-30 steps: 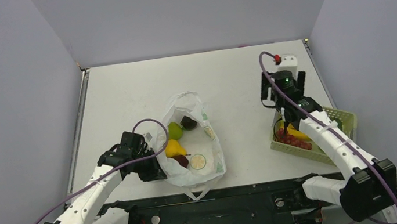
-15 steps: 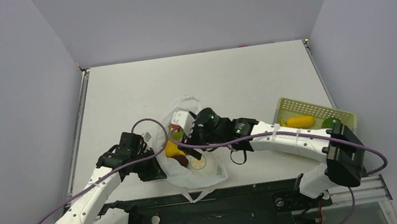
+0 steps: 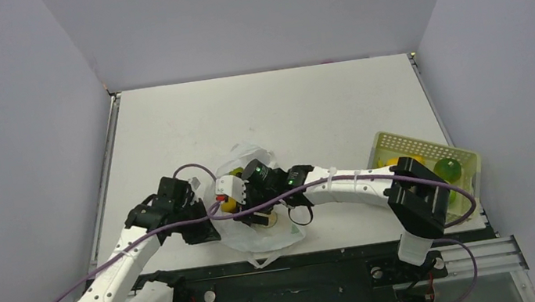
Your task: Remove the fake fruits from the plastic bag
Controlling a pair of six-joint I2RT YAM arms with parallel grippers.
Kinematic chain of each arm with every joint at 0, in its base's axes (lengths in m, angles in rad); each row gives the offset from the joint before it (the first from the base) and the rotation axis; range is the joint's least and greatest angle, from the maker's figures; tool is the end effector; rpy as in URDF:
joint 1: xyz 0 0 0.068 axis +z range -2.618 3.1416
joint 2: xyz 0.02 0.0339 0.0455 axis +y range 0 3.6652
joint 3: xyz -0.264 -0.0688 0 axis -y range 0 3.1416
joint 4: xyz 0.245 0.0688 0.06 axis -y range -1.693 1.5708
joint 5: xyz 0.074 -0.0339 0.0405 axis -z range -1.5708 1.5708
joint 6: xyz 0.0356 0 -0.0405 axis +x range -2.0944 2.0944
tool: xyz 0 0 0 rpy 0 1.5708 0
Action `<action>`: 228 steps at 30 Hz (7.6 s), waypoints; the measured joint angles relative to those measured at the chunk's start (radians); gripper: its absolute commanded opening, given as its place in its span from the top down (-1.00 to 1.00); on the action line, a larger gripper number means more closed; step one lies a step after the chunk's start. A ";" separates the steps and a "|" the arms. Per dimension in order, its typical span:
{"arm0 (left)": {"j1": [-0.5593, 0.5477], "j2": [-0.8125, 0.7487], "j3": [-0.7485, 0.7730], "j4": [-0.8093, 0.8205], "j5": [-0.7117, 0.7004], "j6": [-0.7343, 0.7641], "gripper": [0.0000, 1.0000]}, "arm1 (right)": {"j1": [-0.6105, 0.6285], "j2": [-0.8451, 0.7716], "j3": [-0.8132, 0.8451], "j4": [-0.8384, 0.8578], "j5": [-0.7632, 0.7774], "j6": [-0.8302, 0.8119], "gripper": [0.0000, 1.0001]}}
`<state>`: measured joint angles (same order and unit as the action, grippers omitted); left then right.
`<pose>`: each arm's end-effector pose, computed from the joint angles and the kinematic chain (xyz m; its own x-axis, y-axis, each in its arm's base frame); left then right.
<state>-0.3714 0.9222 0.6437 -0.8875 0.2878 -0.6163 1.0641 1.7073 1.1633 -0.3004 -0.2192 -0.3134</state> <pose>0.1409 -0.0657 0.2148 -0.9603 -0.2208 -0.1706 -0.1261 0.8888 -0.4405 0.1722 0.3263 0.2183 -0.0604 -0.7289 -0.6819 -0.9904 0.1290 -0.0501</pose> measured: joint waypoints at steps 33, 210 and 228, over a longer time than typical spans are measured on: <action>0.000 -0.043 0.001 -0.117 -0.090 -0.032 1.00 | 0.062 0.102 0.133 -0.077 -0.002 -0.122 -0.28; -0.013 -0.094 -0.008 -0.019 -0.124 -0.052 1.00 | 0.008 0.042 0.080 0.202 -0.107 0.209 0.25; -0.013 -0.130 -0.007 -0.012 -0.116 -0.048 1.00 | -0.176 0.082 0.014 0.272 0.584 0.192 0.11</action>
<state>-0.3843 0.7918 0.6369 -0.8997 0.1722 -0.6647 0.8879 1.7897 1.1778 -0.0284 0.3649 -0.1215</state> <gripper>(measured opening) 0.003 0.440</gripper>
